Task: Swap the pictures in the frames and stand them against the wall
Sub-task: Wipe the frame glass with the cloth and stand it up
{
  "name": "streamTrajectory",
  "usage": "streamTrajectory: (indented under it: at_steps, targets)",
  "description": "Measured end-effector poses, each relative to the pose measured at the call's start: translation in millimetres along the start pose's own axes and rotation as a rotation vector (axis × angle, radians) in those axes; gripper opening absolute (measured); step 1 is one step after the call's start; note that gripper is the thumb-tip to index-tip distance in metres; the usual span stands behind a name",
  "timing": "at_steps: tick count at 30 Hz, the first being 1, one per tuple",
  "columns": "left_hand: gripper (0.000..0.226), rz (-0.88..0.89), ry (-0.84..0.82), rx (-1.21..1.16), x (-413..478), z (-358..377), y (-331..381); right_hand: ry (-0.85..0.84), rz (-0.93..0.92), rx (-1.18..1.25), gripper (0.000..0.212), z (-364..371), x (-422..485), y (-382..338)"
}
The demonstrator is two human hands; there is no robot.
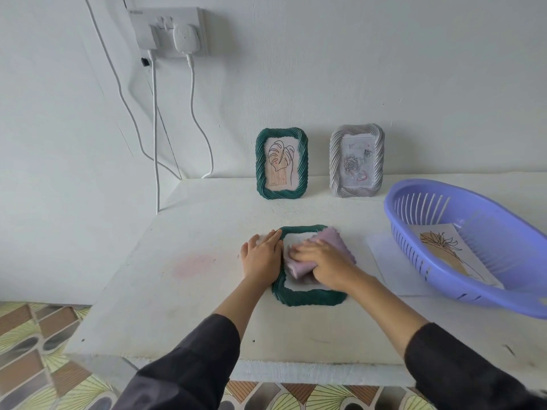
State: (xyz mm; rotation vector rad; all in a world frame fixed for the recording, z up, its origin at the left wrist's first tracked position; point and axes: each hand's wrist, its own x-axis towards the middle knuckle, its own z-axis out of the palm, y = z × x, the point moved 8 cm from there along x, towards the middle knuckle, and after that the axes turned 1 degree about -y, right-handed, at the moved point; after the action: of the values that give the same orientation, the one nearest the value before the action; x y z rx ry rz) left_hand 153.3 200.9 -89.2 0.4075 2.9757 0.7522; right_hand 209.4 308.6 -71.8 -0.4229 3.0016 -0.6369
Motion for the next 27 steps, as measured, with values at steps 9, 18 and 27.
streamTrajectory:
  at_steps: [9, 18, 27]
  targets:
    - [0.037, -0.094, -0.059, -0.154, 9.1, -12.1, 4.5, 0.119, 0.255, 0.293, 0.059, -54.3, -46.6, 30.5]
    - [0.062, 0.038, 0.159, -0.413, -38.0, -58.4, 116.4, 0.416, 0.517, 1.511, 0.019, -68.6, -31.1, 28.4]
    - [0.066, -0.037, -0.020, -0.209, -33.0, -39.1, 87.4, 0.104, 0.343, 1.846, 0.087, -23.8, -18.6, 4.3]
